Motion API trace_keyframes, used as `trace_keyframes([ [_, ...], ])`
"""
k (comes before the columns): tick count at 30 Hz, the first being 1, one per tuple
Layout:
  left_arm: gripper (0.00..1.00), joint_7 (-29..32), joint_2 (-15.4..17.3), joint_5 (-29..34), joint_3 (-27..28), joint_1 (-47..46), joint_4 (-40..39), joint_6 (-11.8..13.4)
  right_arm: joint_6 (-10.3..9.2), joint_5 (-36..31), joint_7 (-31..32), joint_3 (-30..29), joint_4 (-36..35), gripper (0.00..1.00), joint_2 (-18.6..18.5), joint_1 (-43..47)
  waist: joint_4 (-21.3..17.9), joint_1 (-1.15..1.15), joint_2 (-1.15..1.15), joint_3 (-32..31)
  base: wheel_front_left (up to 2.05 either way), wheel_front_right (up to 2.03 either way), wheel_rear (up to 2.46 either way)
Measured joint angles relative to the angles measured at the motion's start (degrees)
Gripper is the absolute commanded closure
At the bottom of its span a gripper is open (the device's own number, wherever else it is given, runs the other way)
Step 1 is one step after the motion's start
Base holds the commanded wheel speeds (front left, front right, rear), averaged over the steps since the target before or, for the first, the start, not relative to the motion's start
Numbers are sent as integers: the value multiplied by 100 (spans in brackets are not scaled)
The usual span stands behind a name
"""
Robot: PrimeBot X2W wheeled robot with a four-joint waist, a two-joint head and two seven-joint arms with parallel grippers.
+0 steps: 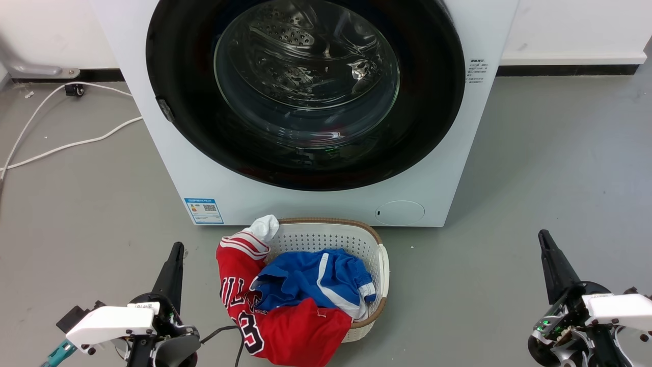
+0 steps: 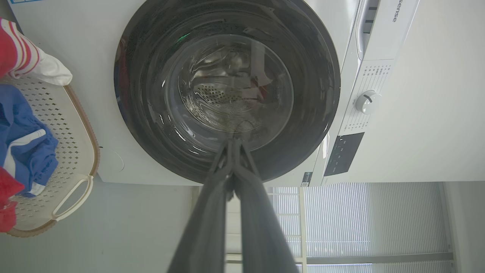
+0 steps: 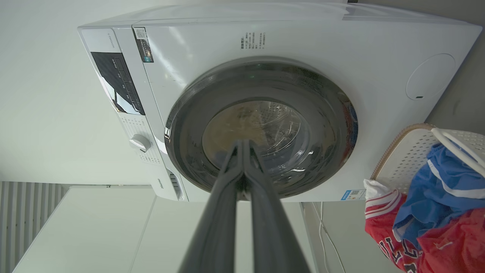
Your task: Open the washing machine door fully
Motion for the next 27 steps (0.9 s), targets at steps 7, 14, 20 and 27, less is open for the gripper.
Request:
trace_keyframes([
  [7,100,0,0,0,0,0,0,0,0,-1,5,-5,0,100,3,-1,0,0,0,0,0,0,0],
  [14,100,0,0,0,0,0,0,0,0,-9,7,-10,0,100,5,-1,0,0,0,0,0,0,0],
  [20,100,0,0,0,0,0,0,0,0,-10,8,-13,0,100,9,-1,0,0,0,0,0,0,0],
  [27,100,0,0,0,0,0,0,0,0,-15,21,-19,0,100,11,-1,0,0,0,0,0,0,0],
])
